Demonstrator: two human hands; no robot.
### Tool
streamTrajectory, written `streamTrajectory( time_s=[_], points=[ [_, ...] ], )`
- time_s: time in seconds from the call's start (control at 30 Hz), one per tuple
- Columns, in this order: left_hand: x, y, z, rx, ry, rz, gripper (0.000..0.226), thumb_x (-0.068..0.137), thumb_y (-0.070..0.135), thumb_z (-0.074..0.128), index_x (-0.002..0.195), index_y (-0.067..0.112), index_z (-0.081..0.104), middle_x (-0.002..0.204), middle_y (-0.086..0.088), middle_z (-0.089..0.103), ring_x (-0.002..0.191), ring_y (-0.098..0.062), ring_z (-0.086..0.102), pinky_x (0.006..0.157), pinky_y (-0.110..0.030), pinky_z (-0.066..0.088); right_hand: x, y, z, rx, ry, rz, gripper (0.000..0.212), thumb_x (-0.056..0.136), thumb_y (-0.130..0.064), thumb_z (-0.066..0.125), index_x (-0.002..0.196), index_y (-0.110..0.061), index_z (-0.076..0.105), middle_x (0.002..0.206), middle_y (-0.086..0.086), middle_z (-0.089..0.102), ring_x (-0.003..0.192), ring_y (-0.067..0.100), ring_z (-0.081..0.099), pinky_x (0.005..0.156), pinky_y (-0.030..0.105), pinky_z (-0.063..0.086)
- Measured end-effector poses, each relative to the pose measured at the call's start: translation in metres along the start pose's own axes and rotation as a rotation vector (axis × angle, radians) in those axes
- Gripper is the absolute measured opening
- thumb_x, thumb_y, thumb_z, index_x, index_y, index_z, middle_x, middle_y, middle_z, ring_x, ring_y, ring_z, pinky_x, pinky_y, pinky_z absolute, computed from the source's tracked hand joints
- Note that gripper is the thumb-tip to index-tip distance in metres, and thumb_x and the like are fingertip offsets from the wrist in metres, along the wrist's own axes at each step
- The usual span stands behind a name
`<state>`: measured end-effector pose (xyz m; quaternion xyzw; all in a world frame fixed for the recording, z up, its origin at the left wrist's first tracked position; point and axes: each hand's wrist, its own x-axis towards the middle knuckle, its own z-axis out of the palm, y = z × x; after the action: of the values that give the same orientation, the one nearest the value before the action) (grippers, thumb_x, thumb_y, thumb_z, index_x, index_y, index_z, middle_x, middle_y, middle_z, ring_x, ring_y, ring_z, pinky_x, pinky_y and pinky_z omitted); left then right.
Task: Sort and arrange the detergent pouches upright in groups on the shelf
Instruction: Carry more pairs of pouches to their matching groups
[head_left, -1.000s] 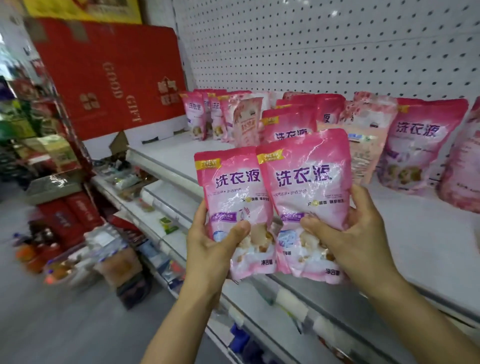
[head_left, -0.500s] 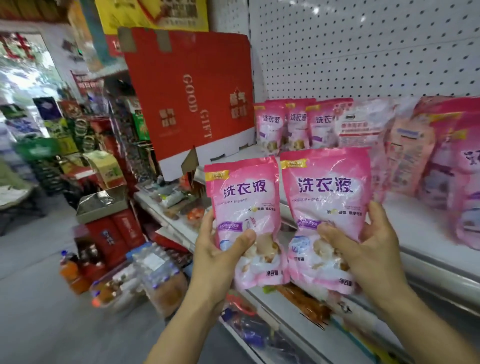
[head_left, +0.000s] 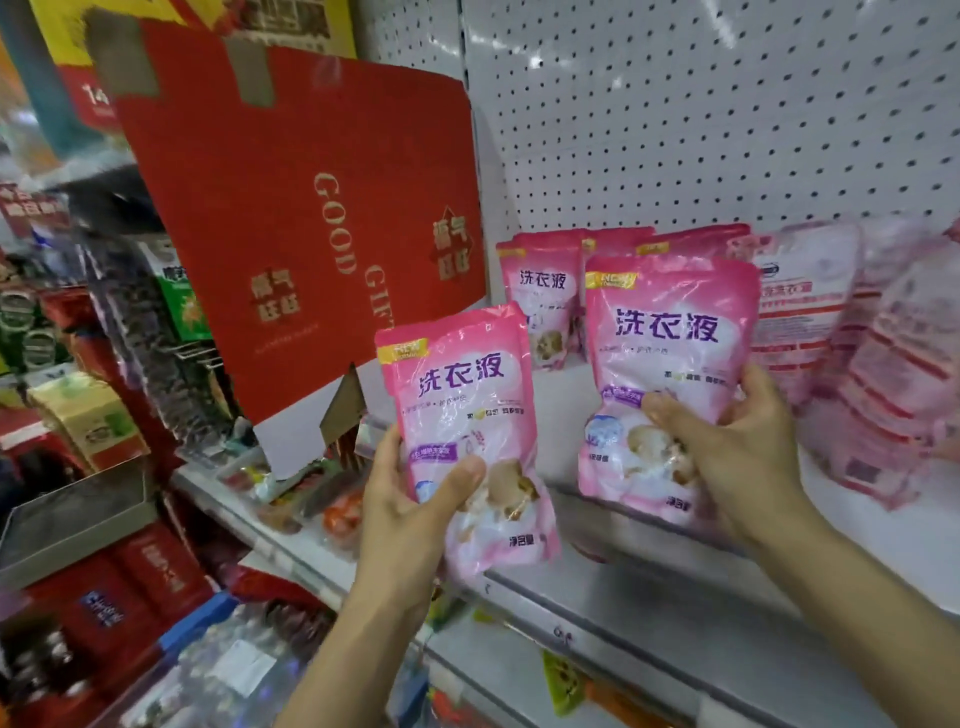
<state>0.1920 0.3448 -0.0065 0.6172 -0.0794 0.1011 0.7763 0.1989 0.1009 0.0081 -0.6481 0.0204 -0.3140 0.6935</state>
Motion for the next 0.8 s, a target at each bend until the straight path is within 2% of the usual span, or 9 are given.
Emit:
streamTrajectory(
  time_s=[0.17, 0.23, 0.33, 0.43, 0.5, 0.57, 0.63, 0.7, 0.8],
  points=[
    [0.084, -0.014, 0.006, -0.033, -0.049, -0.042, 0.064, 0.071, 0.015, 0.076, 0.130, 0.022, 0.053, 0.109, -0.006, 0.075, 0.094, -0.029, 0.074, 0.073, -0.040, 0.061, 0.088, 0.039, 0.028, -0.126, 0.076, -0.056, 0.047, 0.067, -0.019, 0.086, 0.097, -0.028, 0.051, 0.104, 0.002, 0.071, 0.084, 0.027, 0.072, 0.070, 0.044, 0.058],
    [0.112, -0.019, 0.010, -0.026, -0.046, -0.036, 0.063, 0.070, 0.017, 0.076, 0.129, 0.022, 0.053, 0.109, -0.007, 0.075, 0.092, -0.028, 0.075, 0.070, -0.038, 0.061, 0.115, 0.051, 0.041, -0.159, 0.105, -0.068, 0.049, 0.068, -0.018, 0.086, 0.097, -0.031, 0.049, 0.102, -0.001, 0.070, 0.085, 0.021, 0.071, 0.074, 0.043, 0.059],
    [0.151, -0.029, 0.016, -0.040, -0.048, -0.035, 0.063, 0.068, 0.018, 0.076, 0.127, 0.022, 0.055, 0.109, -0.009, 0.075, 0.093, -0.032, 0.074, 0.075, -0.047, 0.060, 0.148, 0.067, 0.059, -0.203, 0.174, -0.105, 0.054, 0.069, -0.017, 0.086, 0.106, -0.022, 0.047, 0.100, -0.009, 0.066, 0.086, 0.012, 0.069, 0.078, 0.038, 0.058],
    [0.177, -0.036, 0.020, -0.042, -0.067, -0.057, 0.062, 0.067, 0.019, 0.076, 0.125, 0.026, 0.056, 0.107, -0.006, 0.075, 0.094, -0.033, 0.074, 0.082, -0.055, 0.058, 0.170, 0.080, 0.071, -0.281, 0.165, -0.125, 0.056, 0.070, -0.017, 0.085, 0.107, -0.020, 0.044, 0.094, -0.018, 0.058, 0.082, -0.007, 0.060, 0.073, 0.024, 0.052],
    [0.190, -0.039, 0.023, -0.039, -0.085, -0.064, 0.064, 0.067, 0.020, 0.077, 0.126, 0.027, 0.055, 0.108, -0.005, 0.075, 0.094, -0.033, 0.074, 0.083, -0.058, 0.057, 0.181, 0.092, 0.073, -0.318, 0.136, -0.113, 0.055, 0.068, -0.017, 0.086, 0.103, -0.025, 0.043, 0.095, -0.011, 0.062, 0.084, 0.004, 0.064, 0.072, 0.026, 0.054],
    [0.200, -0.041, 0.025, -0.052, -0.097, -0.065, 0.065, 0.066, 0.019, 0.078, 0.126, 0.029, 0.055, 0.108, -0.004, 0.075, 0.095, -0.033, 0.074, 0.084, -0.059, 0.056, 0.188, 0.100, 0.072, -0.346, 0.122, -0.096, 0.055, 0.064, -0.021, 0.088, 0.096, -0.024, 0.044, 0.094, 0.005, 0.066, 0.085, 0.023, 0.068, 0.073, 0.039, 0.059],
    [0.208, -0.044, 0.026, -0.073, -0.118, -0.066, 0.066, 0.068, 0.015, 0.077, 0.128, 0.028, 0.054, 0.108, -0.005, 0.075, 0.095, -0.033, 0.074, 0.085, -0.059, 0.056, 0.192, 0.102, 0.068, -0.355, 0.106, -0.066, 0.062, 0.058, -0.030, 0.090, 0.099, -0.022, 0.044, 0.097, 0.007, 0.067, 0.087, 0.025, 0.069, 0.074, 0.044, 0.060],
    [0.213, -0.047, 0.026, -0.094, -0.145, -0.072, 0.065, 0.069, 0.013, 0.076, 0.128, 0.027, 0.054, 0.109, -0.007, 0.075, 0.096, -0.035, 0.073, 0.084, -0.059, 0.056, 0.189, 0.100, 0.065, -0.358, 0.072, -0.033, 0.070, 0.057, -0.027, 0.091, 0.107, -0.024, 0.043, 0.104, 0.000, 0.067, 0.093, 0.016, 0.069, 0.077, 0.038, 0.060],
    [0.219, -0.046, 0.024, -0.111, -0.182, -0.077, 0.067, 0.070, 0.011, 0.075, 0.130, 0.029, 0.053, 0.109, -0.006, 0.075, 0.096, -0.034, 0.073, 0.084, -0.057, 0.057, 0.175, 0.104, 0.061, -0.367, -0.045, 0.030, 0.079, 0.059, -0.006, 0.091, 0.118, -0.028, 0.043, 0.111, -0.014, 0.063, 0.100, -0.001, 0.065, 0.074, 0.012, 0.054]
  ],
)
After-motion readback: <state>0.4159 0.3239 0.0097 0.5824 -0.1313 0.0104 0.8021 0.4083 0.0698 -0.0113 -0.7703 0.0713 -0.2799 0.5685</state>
